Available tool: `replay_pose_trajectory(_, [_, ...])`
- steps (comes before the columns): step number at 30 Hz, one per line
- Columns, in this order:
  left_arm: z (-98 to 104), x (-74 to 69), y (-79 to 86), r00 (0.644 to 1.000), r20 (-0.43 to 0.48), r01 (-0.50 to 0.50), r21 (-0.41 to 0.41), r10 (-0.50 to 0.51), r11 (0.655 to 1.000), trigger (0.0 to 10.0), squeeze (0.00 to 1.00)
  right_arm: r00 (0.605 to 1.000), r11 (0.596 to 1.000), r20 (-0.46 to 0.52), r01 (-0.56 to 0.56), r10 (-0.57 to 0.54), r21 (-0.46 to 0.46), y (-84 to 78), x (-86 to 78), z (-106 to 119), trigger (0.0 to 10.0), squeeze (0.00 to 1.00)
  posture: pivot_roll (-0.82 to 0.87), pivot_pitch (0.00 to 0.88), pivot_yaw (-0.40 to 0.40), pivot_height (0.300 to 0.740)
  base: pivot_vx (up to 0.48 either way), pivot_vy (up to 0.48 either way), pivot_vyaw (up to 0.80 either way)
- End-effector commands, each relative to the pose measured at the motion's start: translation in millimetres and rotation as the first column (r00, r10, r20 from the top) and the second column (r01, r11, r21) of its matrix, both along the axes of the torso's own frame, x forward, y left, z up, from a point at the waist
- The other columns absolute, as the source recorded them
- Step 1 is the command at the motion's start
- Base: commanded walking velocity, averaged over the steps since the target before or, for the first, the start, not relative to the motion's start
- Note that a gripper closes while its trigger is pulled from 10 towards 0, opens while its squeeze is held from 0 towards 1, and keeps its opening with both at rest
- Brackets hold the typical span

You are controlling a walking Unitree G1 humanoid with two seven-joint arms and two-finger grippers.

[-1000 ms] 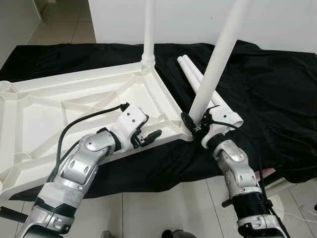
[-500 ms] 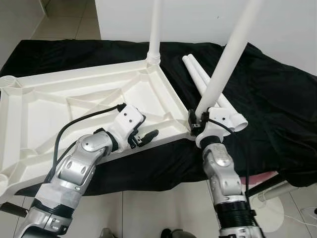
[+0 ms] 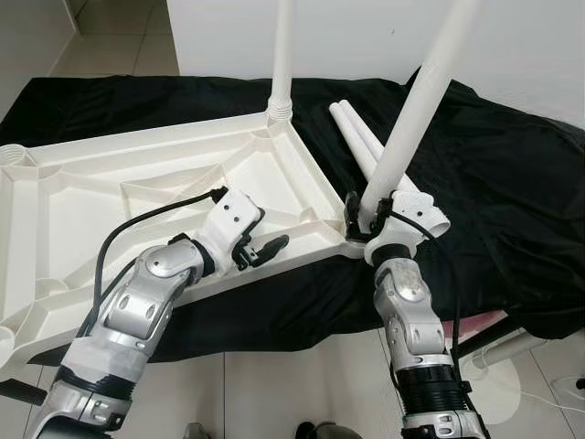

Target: Building children table

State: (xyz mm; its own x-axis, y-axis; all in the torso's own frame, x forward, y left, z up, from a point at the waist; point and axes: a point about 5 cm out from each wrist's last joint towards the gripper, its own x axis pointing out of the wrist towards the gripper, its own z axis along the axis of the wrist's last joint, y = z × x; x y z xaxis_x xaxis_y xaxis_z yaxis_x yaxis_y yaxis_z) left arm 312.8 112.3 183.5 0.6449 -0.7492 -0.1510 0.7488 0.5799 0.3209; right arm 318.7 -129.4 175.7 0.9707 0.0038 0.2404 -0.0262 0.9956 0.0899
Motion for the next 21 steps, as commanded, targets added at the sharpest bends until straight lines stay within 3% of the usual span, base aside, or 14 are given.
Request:
replay_pose_trajectory(1, [-3,1.6,1.1,1.0,0.007,-0.024,0.017,0.024,1.0,10.0,0.0,1.0,1.0,0.009,-0.01,0.01,0.008,0.0,-0.1,0,10.0,0.0,-0.03,0.098,-0.047,0.74,0.0,0.0,0.0])
replay_pose_trajectory(9, [-20,1.9,5.4,0.997,-0.06,-0.031,0.126,0.039,0.992,10.0,0.0,0.999,1.0,0.033,-0.014,0.014,0.015,-2.4,2.2,3,10.0,0.0,-0.03,0.101,-0.033,0.74,0.0,0.0,0.0])
replay_pose_trajectory(14, [-29,4.7,8.0,0.992,-0.095,-0.07,0.149,0.085,0.986,10.0,0.0,0.999,1.0,0.041,-0.01,0.009,0.021,-5.6,2.2,5,10.0,0.0,-0.03,0.102,-0.032,0.74,0.0,0.0,0.0])
replay_pose_trajectory(16, [-36,12.7,15.7,0.972,-0.126,-0.174,0.18,0.198,0.968,10.0,0.0,0.999,1.0,0.041,-0.01,0.009,0.028,-7.9,1.1,5,10.0,0.0,-0.04,0.11,-0.026,0.74,0.0,0.0,0.0])
replay_pose_trajectory(19, [-39,16.2,19.5,0.959,-0.133,-0.222,0.195,0.25,0.955,10.0,0.0,0.999,1.0,0.039,-0.01,0.009,0.027,-8.4,0.7,4,10.0,0.0,-0.04,0.111,-0.025,0.74,0.0,0.0,0.0])
replay_pose_trajectory(21, [-42,22.7,28.1,0.93,-0.134,-0.309,0.215,0.342,0.926,10.0,0.0,0.999,1.0,0.039,-0.009,0.008,0.025,-9.0,-0.9,3,10.0,0.0,-0.04,0.114,-0.024,0.74,0.0,0.0,0.0])
